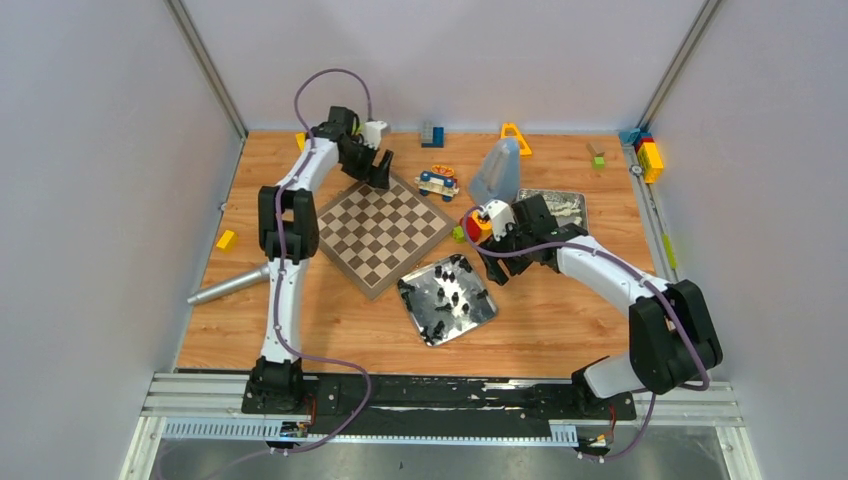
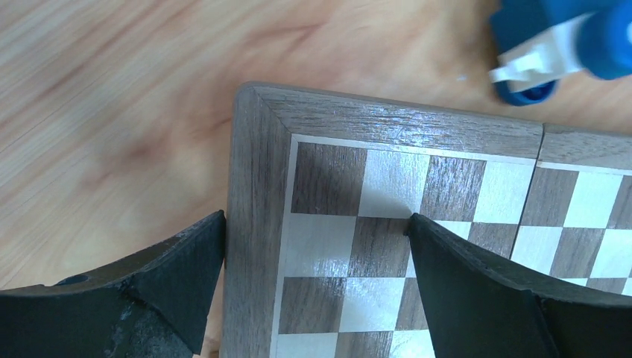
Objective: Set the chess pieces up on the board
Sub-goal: Move the chessboard to the center of the board.
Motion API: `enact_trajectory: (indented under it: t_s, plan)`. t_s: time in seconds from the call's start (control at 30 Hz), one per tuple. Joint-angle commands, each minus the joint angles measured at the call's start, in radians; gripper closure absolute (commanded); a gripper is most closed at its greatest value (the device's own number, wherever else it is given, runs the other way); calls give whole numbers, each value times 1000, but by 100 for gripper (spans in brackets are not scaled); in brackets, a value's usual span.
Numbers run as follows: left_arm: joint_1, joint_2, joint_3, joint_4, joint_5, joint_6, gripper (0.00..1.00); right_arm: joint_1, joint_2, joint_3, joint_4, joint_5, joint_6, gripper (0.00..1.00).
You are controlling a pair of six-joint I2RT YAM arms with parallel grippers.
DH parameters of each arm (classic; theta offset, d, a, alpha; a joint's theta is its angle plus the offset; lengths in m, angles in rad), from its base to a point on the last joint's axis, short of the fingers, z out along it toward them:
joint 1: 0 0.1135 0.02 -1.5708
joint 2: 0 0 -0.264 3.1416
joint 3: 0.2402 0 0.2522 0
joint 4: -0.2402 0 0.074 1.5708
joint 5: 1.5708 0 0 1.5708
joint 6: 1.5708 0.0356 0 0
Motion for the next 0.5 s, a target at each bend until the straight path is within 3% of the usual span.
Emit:
enact_trajectory:
  t_s: [0.0, 0.27, 0.47]
  plan:
    - [-114, 20, 32, -112, 5, 111, 4, -20, -38, 21, 12, -1, 6, 29]
    - [-260, 74, 115, -150, -63, 173, 4, -30, -61, 11, -11, 9, 22, 29]
    - [-307, 50, 114, -114, -93, 178, 2, -36, -76, -5, -30, -12, 8, 29]
